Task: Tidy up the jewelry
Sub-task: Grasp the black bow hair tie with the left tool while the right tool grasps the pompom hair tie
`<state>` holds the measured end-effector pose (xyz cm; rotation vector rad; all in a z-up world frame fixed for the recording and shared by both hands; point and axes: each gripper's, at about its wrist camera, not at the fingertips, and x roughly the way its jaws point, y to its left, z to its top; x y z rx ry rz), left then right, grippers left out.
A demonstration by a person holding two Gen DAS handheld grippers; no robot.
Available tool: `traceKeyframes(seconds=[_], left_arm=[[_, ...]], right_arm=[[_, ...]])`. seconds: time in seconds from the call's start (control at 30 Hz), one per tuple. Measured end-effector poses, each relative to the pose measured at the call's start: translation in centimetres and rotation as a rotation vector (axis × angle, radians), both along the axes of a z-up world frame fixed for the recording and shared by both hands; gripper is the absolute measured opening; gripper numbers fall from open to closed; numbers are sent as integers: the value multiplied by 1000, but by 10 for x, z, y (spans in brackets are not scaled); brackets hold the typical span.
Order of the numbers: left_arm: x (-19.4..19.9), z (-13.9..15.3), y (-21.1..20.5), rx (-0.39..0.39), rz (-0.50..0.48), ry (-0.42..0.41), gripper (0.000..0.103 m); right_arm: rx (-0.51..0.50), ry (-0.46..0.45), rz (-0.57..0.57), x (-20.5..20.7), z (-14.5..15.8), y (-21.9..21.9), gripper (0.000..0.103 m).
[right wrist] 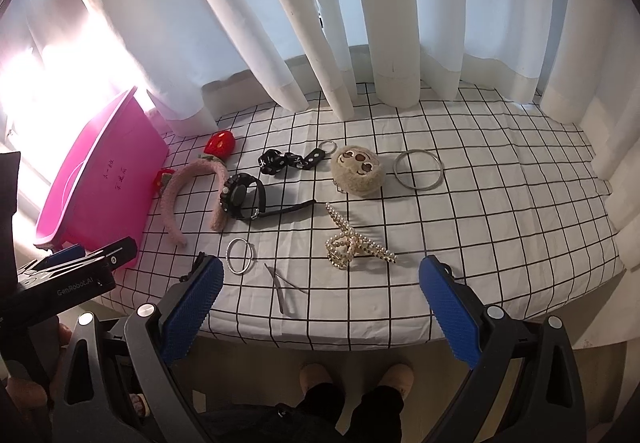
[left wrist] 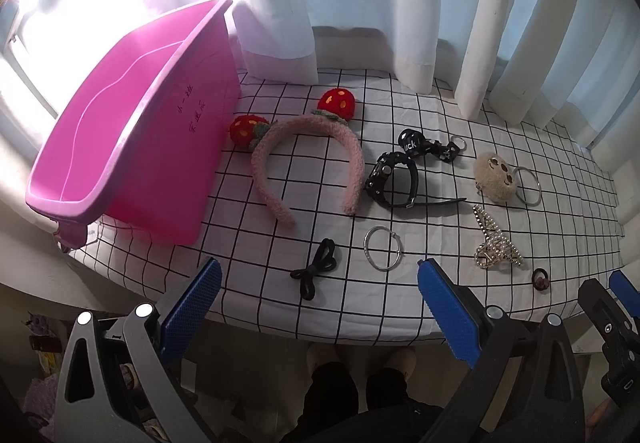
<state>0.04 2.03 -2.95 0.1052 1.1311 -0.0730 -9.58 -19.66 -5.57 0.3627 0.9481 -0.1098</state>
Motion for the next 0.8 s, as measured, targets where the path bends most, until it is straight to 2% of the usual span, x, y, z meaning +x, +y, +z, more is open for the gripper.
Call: traceKeyframes(seconds=[0.17,0.37,0.53,0.67,0.8], left_arm=[[2,-34,14,-26,-7,50,97],[1,-73,25,-32,14,101,97],[-4,-92,16,-14,26,75,97],[-8,-100,12,-34,92,47,97],[-11,-107,7,-19,169,4,97]], right_arm=[[31,37,-43,-10,-33,-11,94],[-30,33,-59,-17,-56,-25,94],[-53,45,-86,-22,-75,-53,94],[-31,48,-90,-23,-98,-81,94],[-33,76,-34,-12,-127,-98,94]])
